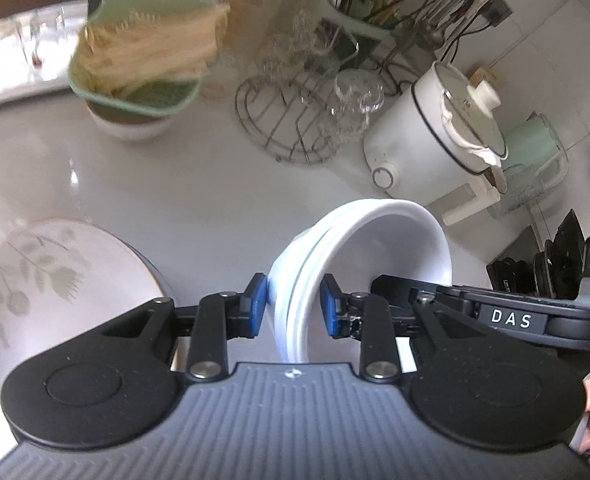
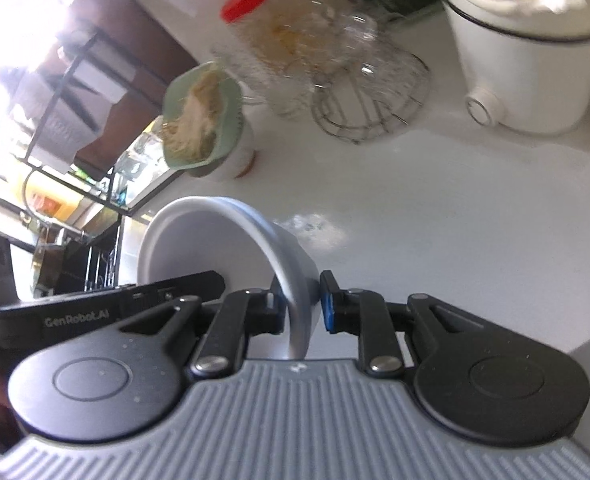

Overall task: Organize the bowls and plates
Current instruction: 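Lower the white bowl onto the leaf-patterned plate stack with the left gripper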

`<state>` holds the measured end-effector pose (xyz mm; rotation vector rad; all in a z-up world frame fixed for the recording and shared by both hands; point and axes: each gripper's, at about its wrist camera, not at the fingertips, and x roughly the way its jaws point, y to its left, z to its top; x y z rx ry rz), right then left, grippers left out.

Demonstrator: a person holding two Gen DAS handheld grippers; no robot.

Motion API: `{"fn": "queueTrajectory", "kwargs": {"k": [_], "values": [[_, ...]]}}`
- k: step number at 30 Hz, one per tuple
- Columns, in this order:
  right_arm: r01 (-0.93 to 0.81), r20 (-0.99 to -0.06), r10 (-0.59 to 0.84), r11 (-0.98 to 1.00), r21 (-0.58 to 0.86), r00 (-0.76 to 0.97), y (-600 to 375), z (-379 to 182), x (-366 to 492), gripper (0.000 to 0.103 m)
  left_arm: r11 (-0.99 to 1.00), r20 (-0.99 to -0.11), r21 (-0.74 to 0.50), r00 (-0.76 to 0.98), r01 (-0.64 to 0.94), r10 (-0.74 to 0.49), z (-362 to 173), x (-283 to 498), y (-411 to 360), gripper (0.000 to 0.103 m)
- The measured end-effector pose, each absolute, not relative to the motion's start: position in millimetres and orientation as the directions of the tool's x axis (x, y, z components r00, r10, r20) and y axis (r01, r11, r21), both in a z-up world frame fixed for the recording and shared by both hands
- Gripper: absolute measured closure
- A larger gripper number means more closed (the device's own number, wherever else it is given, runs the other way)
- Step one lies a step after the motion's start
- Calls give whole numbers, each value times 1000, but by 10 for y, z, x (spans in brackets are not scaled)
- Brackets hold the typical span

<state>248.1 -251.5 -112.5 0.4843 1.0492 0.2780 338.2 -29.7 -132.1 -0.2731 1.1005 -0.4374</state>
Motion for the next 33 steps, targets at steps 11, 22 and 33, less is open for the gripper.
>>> {"fn": "queueTrajectory", "kwargs": {"k": [11, 22, 33], "values": [[-34, -751, 490, 846, 532, 443, -1894, -1175, 2467, 81, 901, -803, -407, 412, 151, -431, -1312, 3164, 395, 70], [-37, -782, 487, 857, 515, 388, -1246, -1351, 2551, 81, 906, -803, -417, 438, 68, -403, -1589, 3016, 1038, 70], [-40, -821, 470, 874, 485, 324, -837, -1580, 2764, 82, 909, -817, -416, 438, 4, -376, -1880, 3125, 1395, 70]]}}
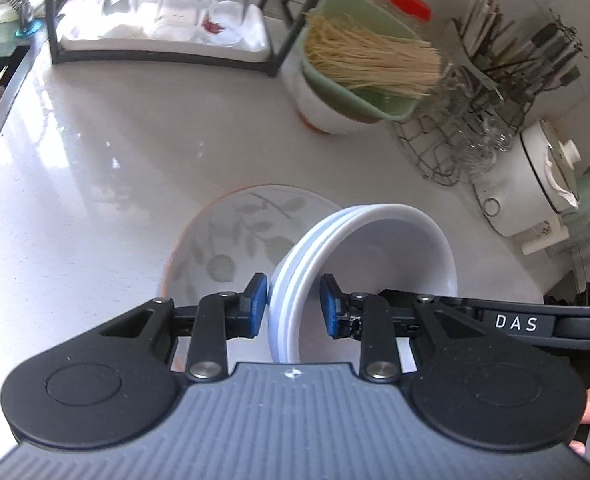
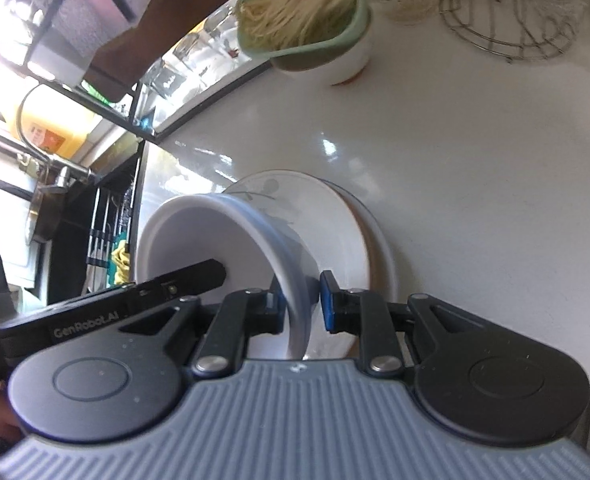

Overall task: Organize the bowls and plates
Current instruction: 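Lower the white bowl onto the leaf-patterned plate stack with the left gripper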

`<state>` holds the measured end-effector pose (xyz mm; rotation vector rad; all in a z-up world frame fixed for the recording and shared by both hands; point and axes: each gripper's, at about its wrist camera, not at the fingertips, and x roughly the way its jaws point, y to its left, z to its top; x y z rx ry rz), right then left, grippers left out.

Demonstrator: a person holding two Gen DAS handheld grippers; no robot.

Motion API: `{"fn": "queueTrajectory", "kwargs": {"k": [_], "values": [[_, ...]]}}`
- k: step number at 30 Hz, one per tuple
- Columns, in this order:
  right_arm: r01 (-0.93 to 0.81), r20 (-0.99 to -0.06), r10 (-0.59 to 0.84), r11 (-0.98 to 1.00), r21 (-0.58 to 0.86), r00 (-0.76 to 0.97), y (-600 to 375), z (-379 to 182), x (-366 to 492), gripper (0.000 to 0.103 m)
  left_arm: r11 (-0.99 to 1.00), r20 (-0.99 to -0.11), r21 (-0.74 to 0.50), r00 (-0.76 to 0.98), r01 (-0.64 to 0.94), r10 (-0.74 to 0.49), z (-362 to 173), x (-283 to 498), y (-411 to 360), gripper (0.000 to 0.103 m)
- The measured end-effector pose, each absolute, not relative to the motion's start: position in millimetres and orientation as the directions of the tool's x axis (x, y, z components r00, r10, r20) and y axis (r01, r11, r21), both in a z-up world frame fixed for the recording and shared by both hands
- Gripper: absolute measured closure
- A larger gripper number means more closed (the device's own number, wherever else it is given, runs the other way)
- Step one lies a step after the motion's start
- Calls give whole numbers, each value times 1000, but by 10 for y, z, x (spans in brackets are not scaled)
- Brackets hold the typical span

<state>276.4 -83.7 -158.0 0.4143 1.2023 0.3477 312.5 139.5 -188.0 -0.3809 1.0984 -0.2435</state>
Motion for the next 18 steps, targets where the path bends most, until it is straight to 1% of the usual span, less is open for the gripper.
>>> {"fn": "queueTrajectory", "kwargs": {"k": [10, 14, 18], "values": [[-69, -858, 432, 900, 431, 278, -675, -1772, 2923, 82, 889, -833, -451, 397, -81, -386, -2174, 3173, 1533, 70], [-62, -852, 432, 899, 434, 295, -696, -1804, 2922, 82, 907, -852, -415, 382, -74, -359, -2160, 3198, 1511, 70], [-73, -837, 431, 899, 433, 339, -762, -1705, 2870, 82, 915, -849, -401, 393, -44, -353, -1996, 3214, 1518, 68]]}}
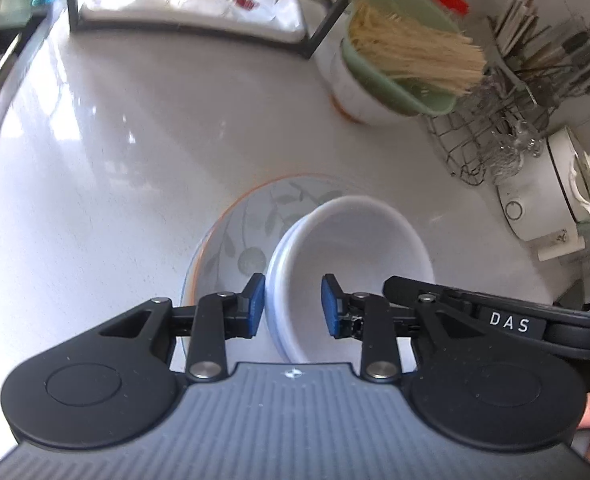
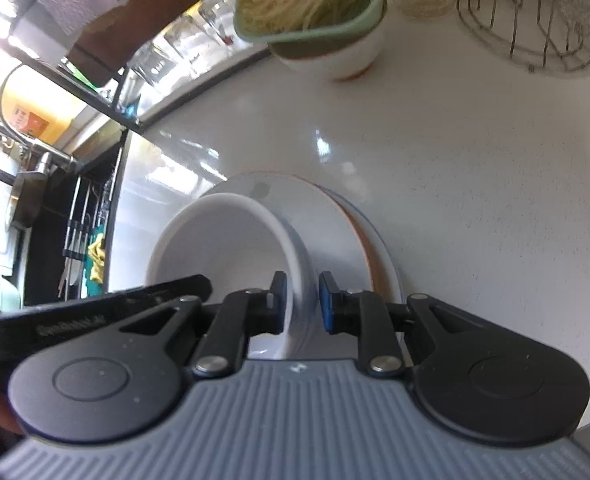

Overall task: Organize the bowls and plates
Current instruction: 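Lower the white bowl onto the leaf-patterned plate stack with the left gripper, then open the left gripper and raise it away from the bowl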

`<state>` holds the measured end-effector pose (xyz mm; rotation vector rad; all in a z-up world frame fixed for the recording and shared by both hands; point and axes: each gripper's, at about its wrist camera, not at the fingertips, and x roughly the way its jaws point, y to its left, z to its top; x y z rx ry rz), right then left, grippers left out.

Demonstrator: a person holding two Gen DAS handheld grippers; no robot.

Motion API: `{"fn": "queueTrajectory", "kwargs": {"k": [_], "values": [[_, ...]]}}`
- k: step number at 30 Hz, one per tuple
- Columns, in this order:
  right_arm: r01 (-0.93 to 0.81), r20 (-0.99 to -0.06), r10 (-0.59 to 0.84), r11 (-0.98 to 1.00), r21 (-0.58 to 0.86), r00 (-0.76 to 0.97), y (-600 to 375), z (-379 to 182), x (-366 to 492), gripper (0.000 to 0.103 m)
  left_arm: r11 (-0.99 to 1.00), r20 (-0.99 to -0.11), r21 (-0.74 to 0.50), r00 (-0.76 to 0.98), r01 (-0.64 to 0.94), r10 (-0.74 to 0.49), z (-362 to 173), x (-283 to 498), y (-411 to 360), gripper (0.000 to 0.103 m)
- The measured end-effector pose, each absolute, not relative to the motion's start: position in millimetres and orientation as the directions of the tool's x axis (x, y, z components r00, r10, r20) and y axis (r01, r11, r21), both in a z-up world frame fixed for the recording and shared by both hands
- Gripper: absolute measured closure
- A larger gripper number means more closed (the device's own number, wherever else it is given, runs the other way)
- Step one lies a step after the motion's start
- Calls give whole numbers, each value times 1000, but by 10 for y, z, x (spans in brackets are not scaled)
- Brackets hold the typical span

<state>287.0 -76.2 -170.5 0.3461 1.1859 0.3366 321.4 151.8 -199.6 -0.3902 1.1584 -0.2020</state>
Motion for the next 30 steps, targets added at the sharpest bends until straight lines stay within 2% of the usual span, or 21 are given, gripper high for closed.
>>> {"fn": "queueTrajectory", "kwargs": {"k": [7, 14, 21, 30], "values": [[-79, -801, 400, 909, 409, 446, -953, -1386, 2725, 81, 939, -845, -342, 451, -41, -288, -1595, 3129, 1515, 67], [-170, -733, 403, 912, 374, 548, -1054, -915, 2442, 81, 947, -787, -321, 559, -7, -263, -1012, 2856, 1396, 67], [-247, -629, 410, 910, 334, 661, -1199, -362, 2016, 81, 953, -694, -304, 684, 5, -226, -431, 2258, 1243, 67], [-324, -503, 435, 898, 297, 747, -1408, 68, 1189, 81, 959, -630, -282, 756, -12, -176, -65, 1283, 1054, 67]]}}
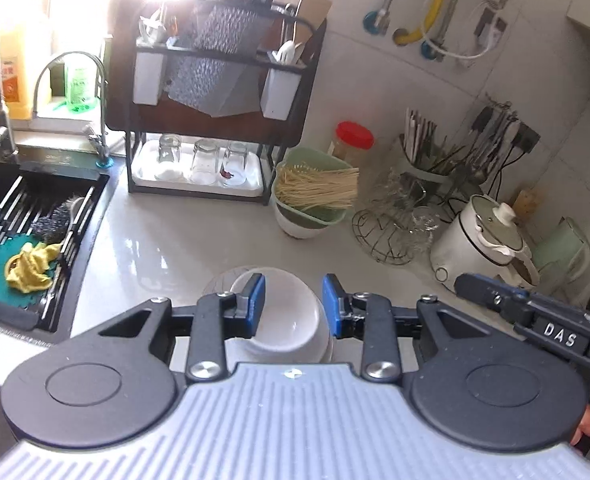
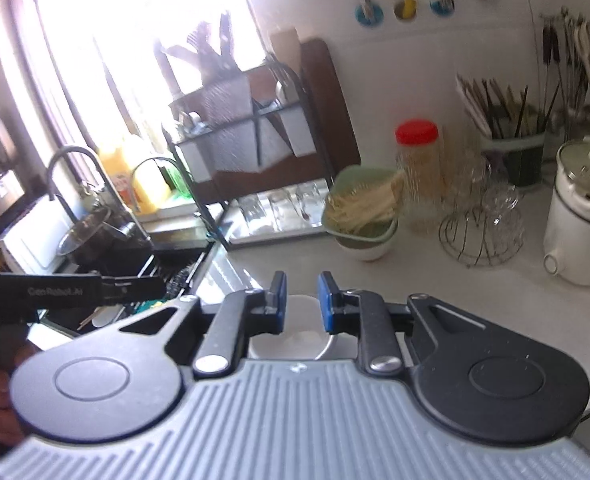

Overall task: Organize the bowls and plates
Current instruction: 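Open the left gripper and raise it away from the bowl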

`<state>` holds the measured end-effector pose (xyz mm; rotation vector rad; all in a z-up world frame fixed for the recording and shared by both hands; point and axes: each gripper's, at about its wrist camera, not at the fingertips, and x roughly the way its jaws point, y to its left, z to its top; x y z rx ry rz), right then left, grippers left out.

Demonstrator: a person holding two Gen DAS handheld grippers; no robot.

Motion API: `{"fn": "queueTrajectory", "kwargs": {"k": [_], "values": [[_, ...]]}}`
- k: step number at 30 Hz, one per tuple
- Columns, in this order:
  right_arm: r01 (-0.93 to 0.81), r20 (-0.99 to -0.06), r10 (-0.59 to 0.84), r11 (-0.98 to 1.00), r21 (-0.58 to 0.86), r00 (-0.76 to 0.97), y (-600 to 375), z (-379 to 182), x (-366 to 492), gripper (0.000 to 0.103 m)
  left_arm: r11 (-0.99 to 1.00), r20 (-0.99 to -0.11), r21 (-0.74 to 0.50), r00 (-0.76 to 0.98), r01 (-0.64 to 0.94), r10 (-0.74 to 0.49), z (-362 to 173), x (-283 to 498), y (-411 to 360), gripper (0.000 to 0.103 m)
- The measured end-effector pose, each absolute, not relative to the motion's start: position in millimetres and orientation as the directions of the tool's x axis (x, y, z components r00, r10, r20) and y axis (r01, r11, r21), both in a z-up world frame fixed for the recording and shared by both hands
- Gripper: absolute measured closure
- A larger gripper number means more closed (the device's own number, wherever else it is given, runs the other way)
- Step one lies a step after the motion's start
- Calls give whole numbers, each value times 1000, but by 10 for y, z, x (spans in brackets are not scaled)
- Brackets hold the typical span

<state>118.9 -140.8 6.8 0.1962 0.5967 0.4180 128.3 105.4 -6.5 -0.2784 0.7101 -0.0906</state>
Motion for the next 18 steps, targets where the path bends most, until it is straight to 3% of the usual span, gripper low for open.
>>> {"fn": "queueTrajectory", "kwargs": {"k": [7, 18], "values": [[-355, -435, 440, 896, 266, 785, -1566, 143, 570, 81, 967, -600, -252, 791, -44, -120, -5, 493, 860, 67], [-319, -436, 406, 911, 261, 803, -1741, -40, 2, 81, 977, -626, -208, 774, -48, -95, -144, -233, 612, 66]]}}
